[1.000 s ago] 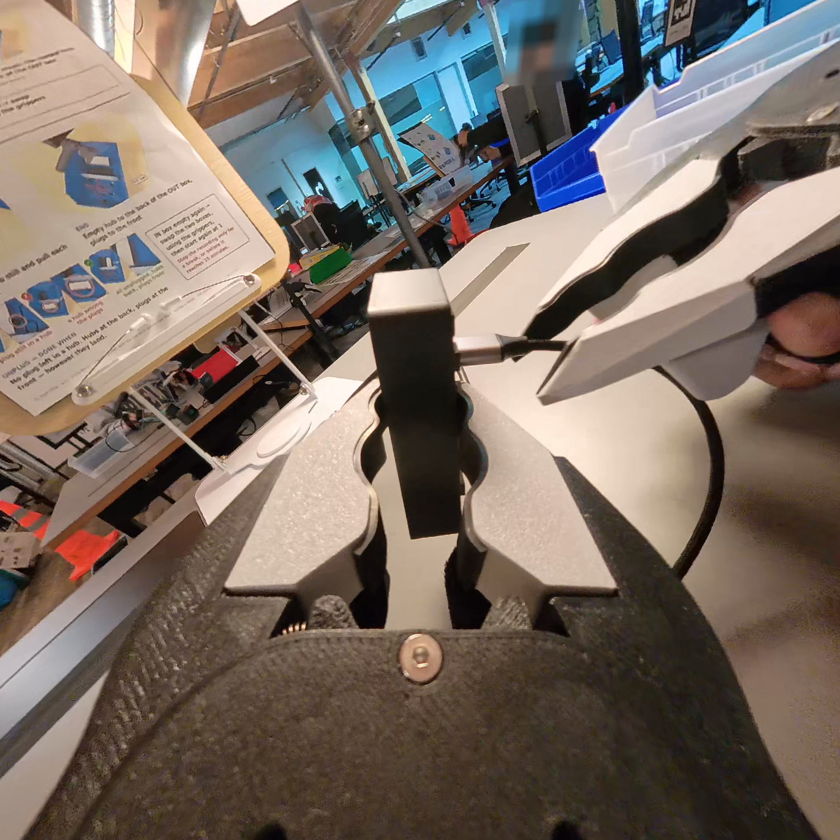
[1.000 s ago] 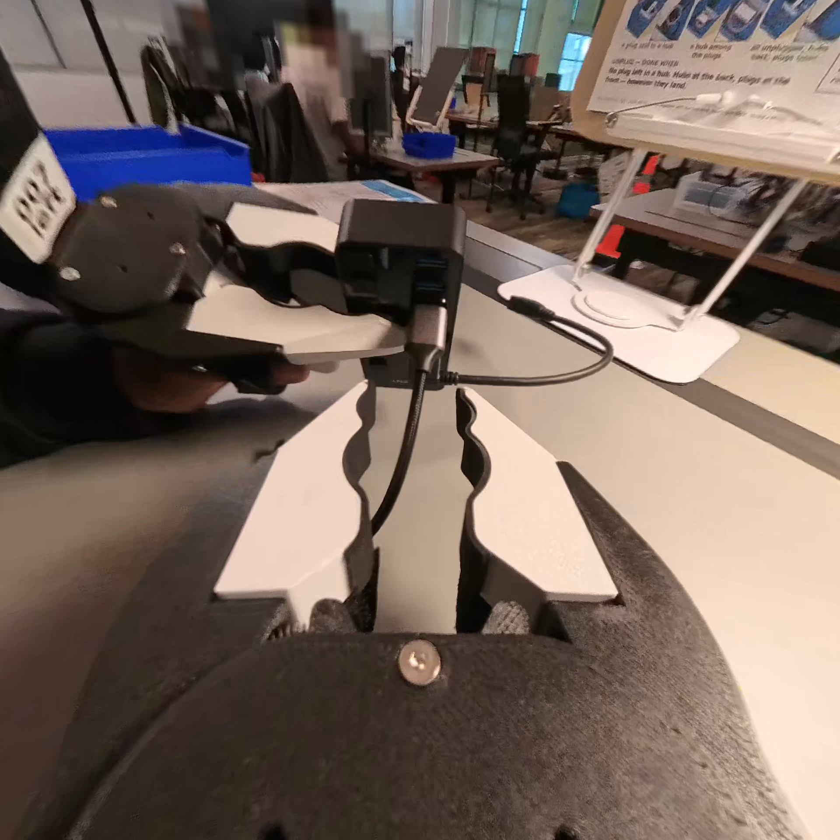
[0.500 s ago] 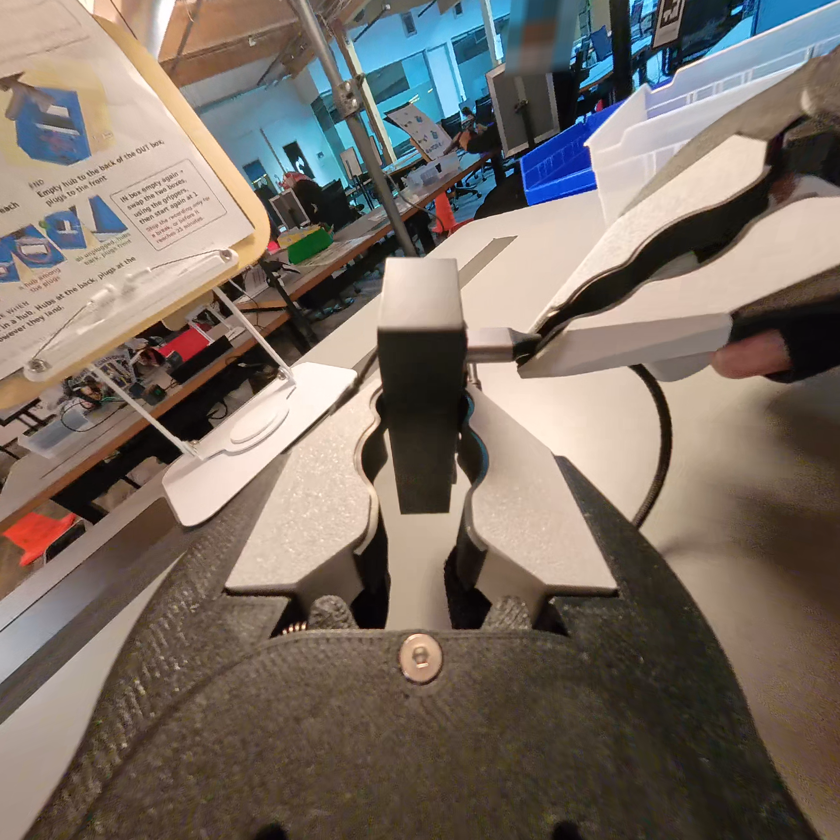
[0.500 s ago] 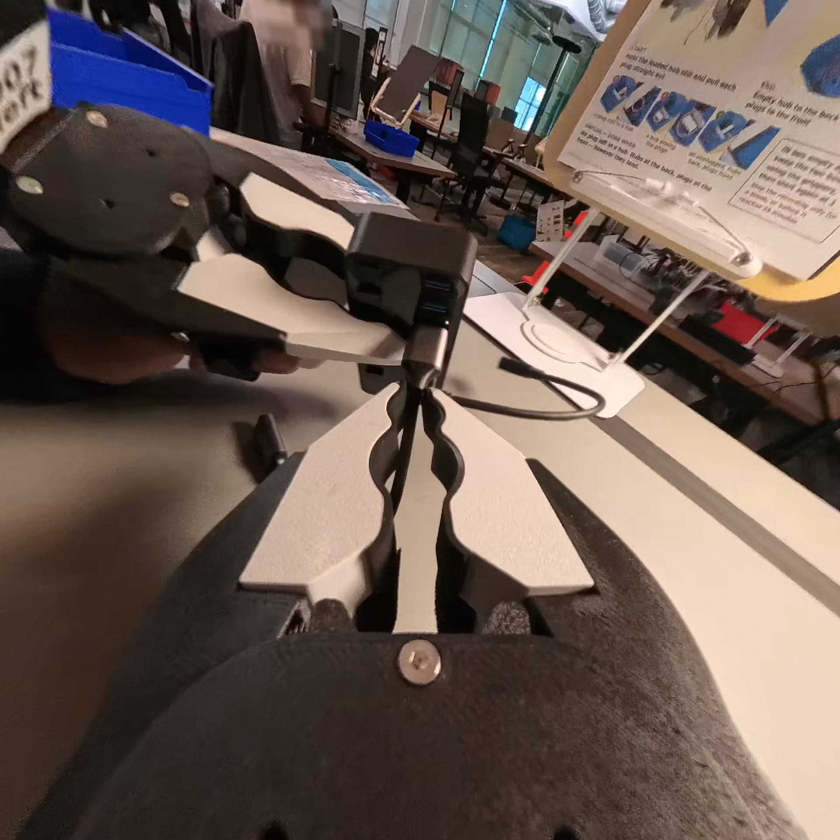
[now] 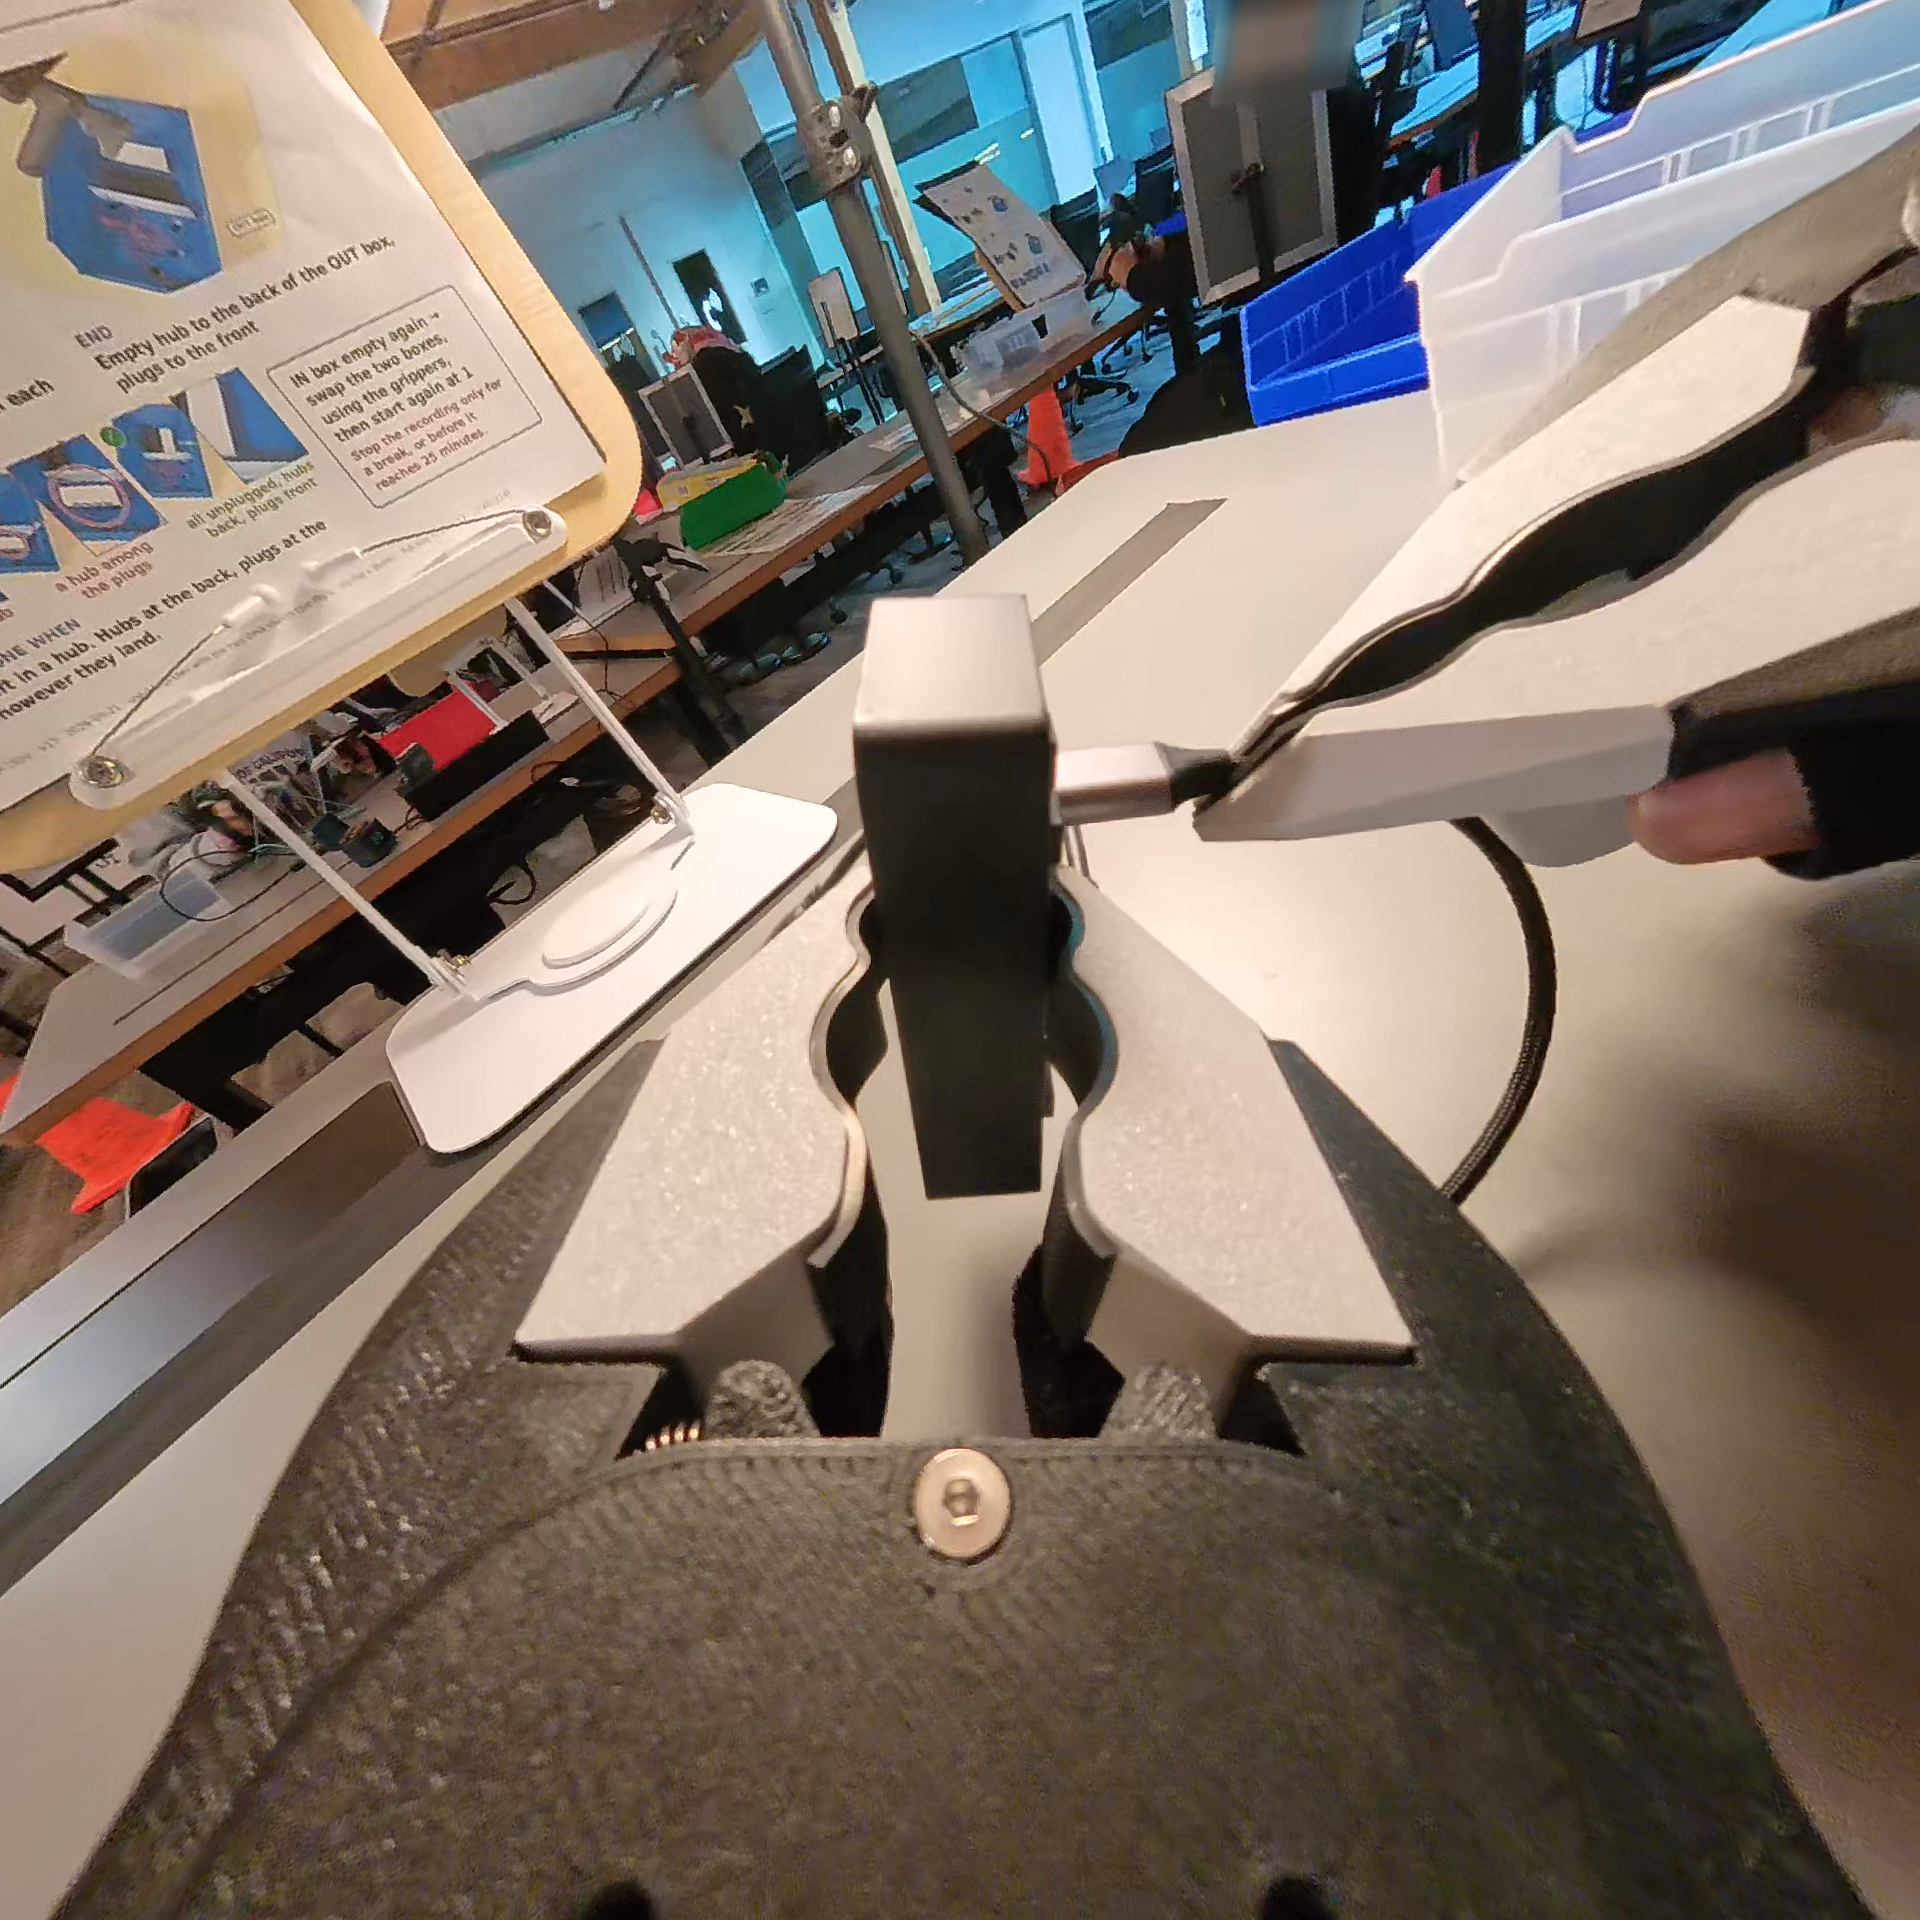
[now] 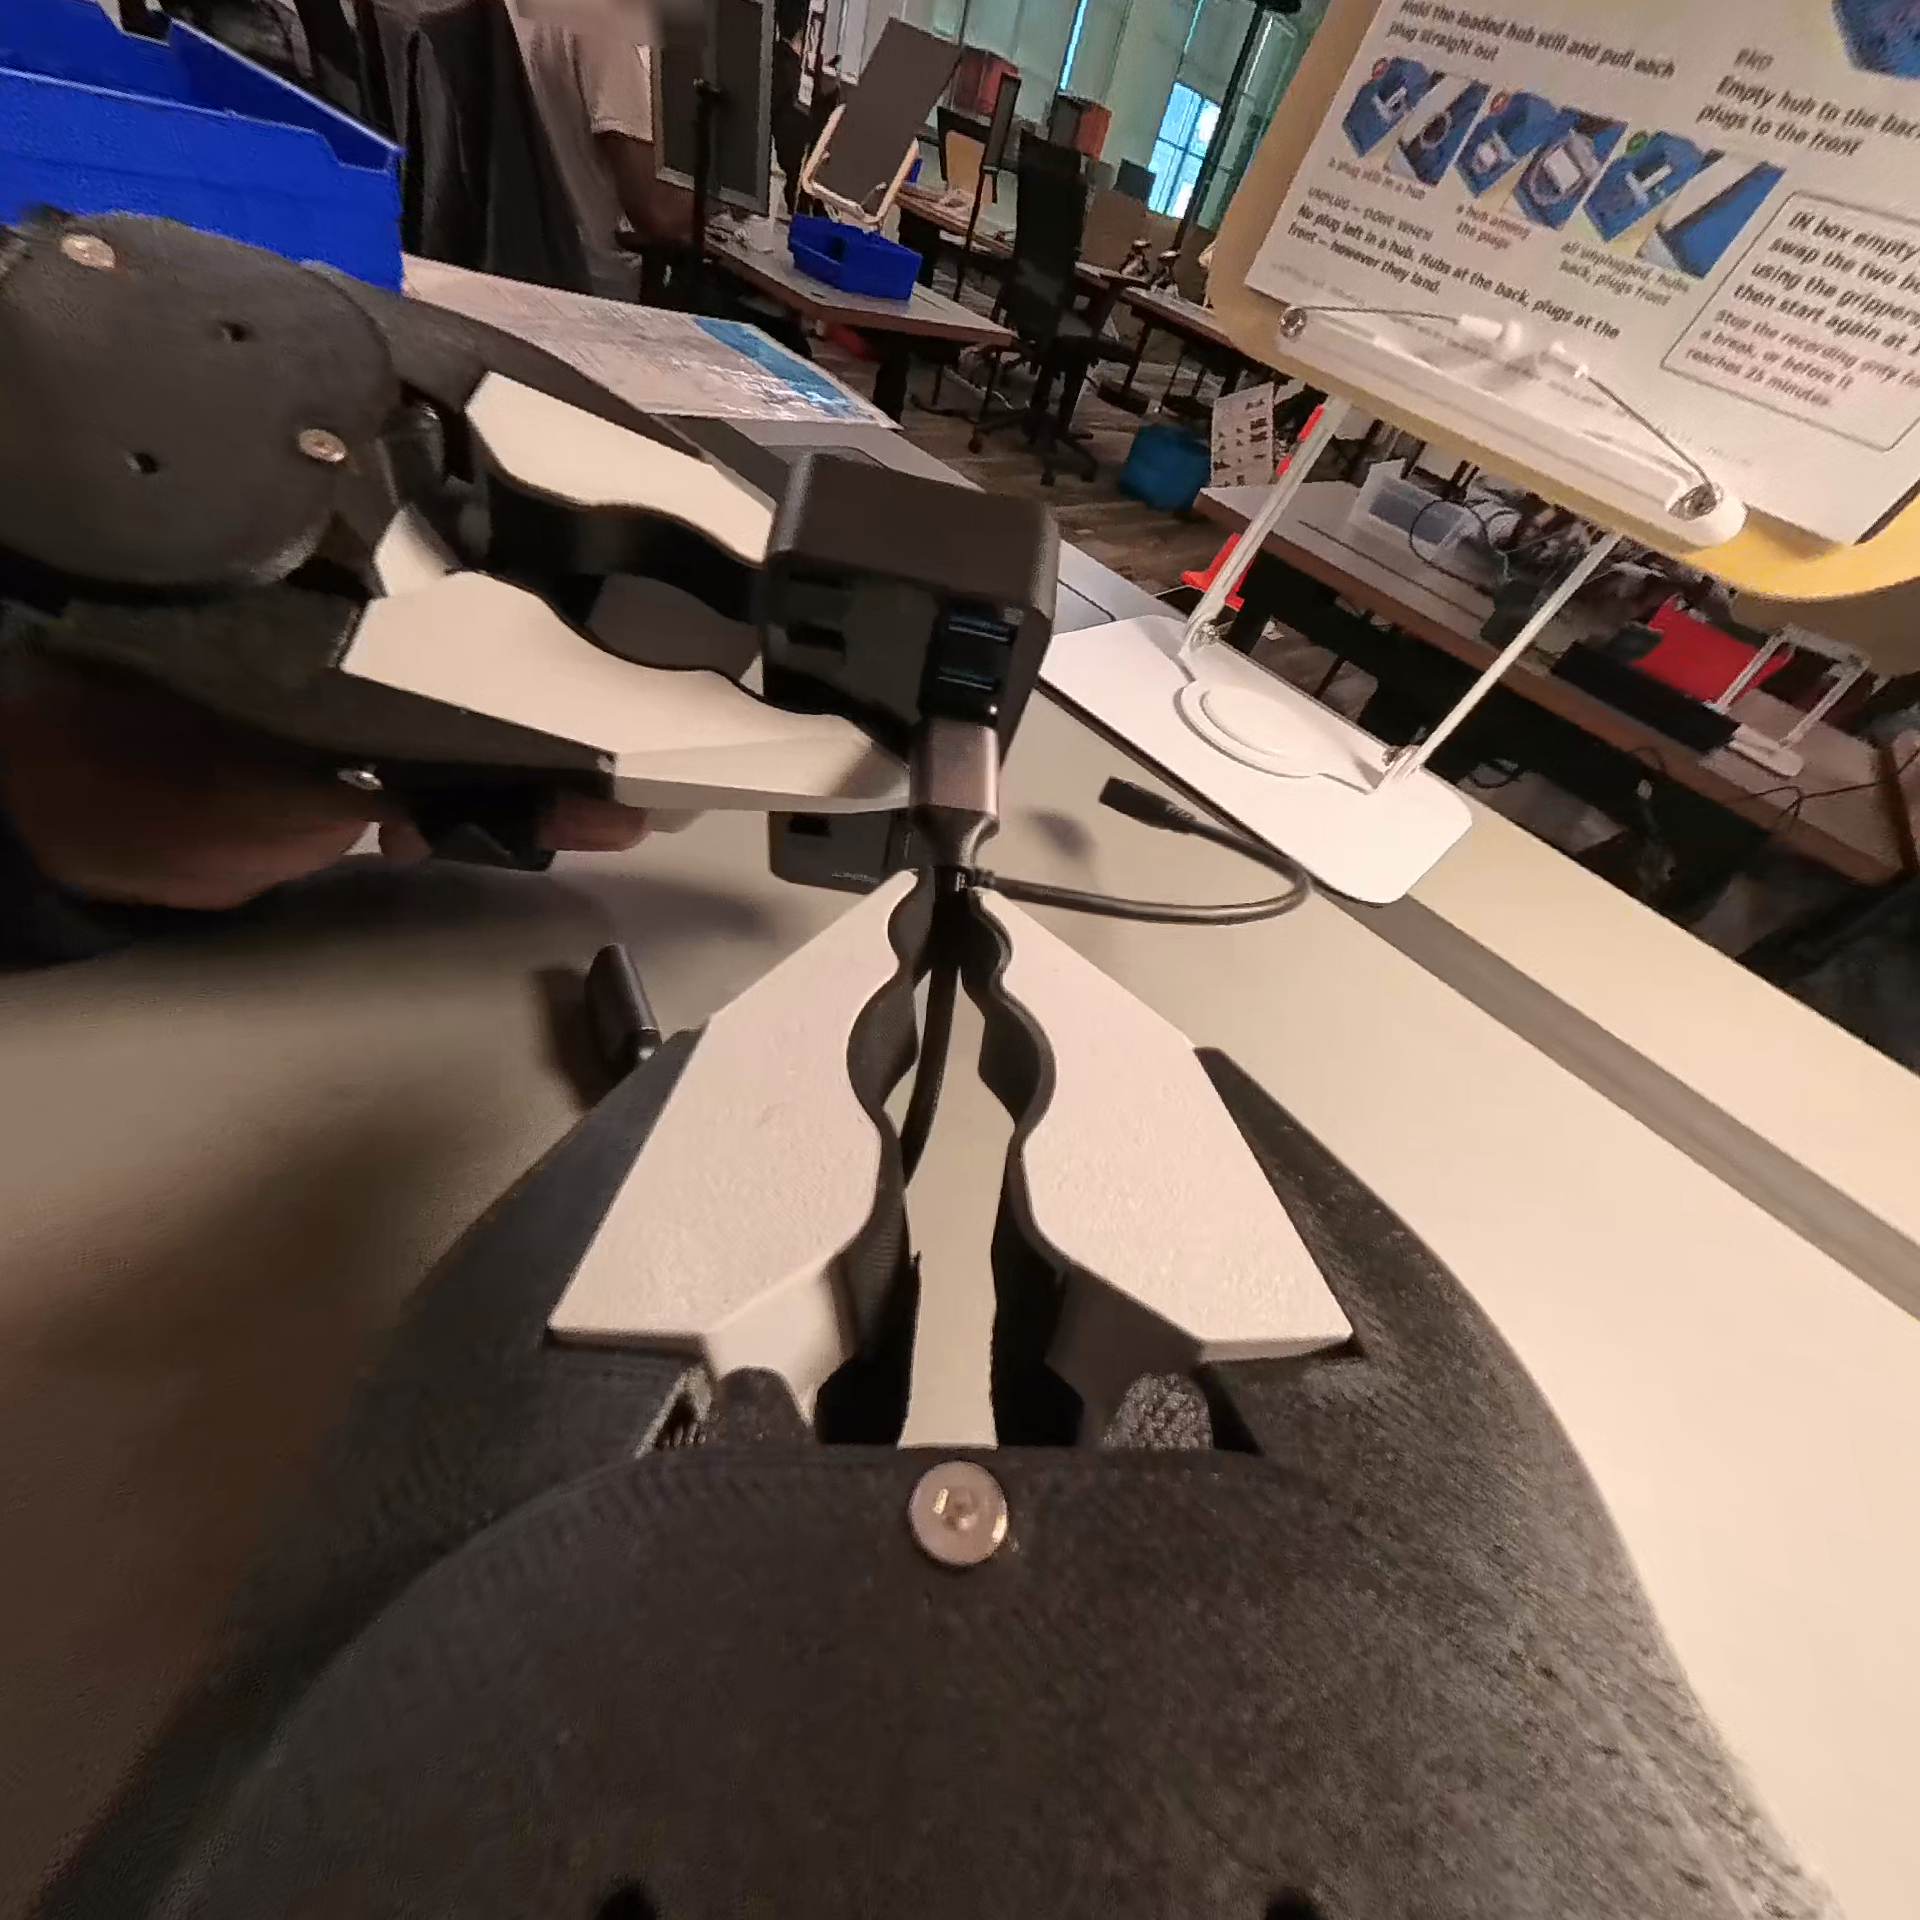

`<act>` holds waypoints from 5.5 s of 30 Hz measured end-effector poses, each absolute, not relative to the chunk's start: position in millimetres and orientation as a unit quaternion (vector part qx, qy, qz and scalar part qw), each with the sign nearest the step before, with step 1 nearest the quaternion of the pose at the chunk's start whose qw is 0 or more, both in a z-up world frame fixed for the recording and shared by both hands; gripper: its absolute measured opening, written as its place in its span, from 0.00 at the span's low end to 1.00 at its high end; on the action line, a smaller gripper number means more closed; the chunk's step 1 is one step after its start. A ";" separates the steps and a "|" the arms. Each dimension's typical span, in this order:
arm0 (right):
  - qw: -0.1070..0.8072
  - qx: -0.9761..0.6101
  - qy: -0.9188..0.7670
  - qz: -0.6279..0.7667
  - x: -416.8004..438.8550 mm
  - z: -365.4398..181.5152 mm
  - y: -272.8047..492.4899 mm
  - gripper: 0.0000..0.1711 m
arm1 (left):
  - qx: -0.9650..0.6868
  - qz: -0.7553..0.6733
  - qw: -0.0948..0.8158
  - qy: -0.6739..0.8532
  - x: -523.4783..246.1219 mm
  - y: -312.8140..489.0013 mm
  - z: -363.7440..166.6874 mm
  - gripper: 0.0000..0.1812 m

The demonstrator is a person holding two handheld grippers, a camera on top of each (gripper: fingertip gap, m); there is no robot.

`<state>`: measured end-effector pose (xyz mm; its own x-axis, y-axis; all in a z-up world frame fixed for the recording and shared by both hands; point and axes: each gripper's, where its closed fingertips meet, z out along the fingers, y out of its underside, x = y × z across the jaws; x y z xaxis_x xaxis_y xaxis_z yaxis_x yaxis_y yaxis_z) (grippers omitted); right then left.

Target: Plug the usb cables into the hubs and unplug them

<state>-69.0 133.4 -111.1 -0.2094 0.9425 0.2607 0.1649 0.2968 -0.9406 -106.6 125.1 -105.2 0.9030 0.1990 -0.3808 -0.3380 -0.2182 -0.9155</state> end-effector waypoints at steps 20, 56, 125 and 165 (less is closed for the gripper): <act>0.411 -0.433 -0.685 0.417 -64.0 -126.5 133.1 0.02 | -0.767 0.214 0.603 0.049 -107.2 128.6 -116.9 0.16; 0.155 -0.458 -0.803 0.347 -37.9 -199.5 116.3 0.82 | -0.771 0.213 0.598 -0.050 -156.8 110.7 -117.7 0.16; 0.151 -0.571 -0.806 0.040 199.0 -167.2 406.6 0.12 | -0.761 0.204 0.613 -0.050 -145.8 105.1 -113.2 0.15; 0.101 -0.521 -0.540 0.653 -91.3 -117.0 86.3 0.18 | -0.696 0.133 0.706 -0.005 -110.4 96.6 -81.0 0.16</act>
<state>-91.3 86.3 -117.0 -0.4372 0.6943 -0.5717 0.4316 -0.3958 -0.8106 -110.4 96.6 -81.0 0.9644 0.1951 -0.1786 -0.1814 -0.0039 -0.9834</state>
